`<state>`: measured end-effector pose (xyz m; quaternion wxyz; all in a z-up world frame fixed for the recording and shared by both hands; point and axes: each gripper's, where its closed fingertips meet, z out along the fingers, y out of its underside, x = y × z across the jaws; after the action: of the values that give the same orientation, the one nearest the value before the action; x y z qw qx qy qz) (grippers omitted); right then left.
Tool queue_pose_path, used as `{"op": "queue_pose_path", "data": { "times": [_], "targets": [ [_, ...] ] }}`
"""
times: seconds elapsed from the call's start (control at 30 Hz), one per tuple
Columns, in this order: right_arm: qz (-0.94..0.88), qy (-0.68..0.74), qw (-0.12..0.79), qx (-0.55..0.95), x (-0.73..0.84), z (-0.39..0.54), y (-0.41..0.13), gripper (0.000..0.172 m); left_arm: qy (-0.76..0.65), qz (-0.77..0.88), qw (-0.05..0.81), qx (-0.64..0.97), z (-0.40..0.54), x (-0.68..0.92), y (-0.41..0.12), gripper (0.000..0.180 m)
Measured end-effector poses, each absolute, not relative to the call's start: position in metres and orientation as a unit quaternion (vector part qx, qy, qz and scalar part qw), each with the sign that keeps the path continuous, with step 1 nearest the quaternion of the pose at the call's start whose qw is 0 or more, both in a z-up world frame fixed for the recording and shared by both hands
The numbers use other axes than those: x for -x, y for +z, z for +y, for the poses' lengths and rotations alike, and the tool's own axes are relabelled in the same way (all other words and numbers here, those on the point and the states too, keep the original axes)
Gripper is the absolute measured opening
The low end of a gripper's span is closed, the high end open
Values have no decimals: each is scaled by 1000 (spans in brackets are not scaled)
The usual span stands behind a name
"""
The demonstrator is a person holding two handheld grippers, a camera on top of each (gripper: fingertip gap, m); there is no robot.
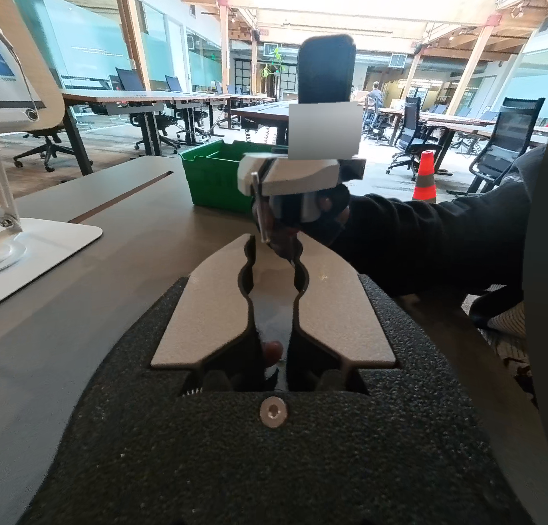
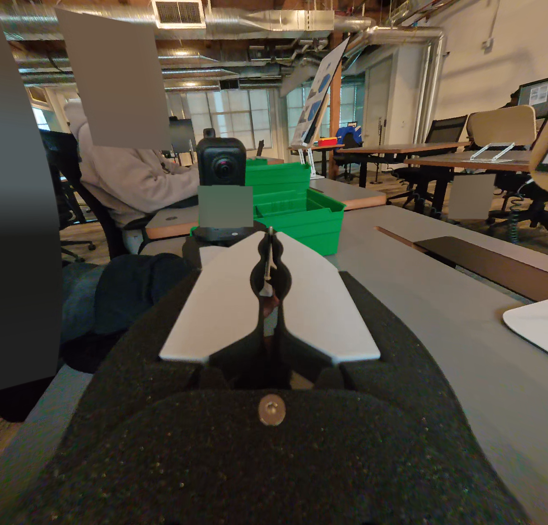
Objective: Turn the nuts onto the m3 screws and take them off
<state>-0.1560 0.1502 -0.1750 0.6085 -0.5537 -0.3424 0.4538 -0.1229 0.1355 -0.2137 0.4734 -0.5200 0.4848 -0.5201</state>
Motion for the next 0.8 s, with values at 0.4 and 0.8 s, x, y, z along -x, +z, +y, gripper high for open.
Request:
{"op": "queue_pose_path", "data": {
  "times": [0.4, 0.8],
  "targets": [
    [-338, 470, 612, 539, 154, 148, -173, 0, -535, 475, 473, 514, 135, 125, -209, 14],
    [-342, 472, 613, 533, 156, 146, -173, 0, -539, 475, 469, 514, 135, 125, -209, 8]
  ]
}}
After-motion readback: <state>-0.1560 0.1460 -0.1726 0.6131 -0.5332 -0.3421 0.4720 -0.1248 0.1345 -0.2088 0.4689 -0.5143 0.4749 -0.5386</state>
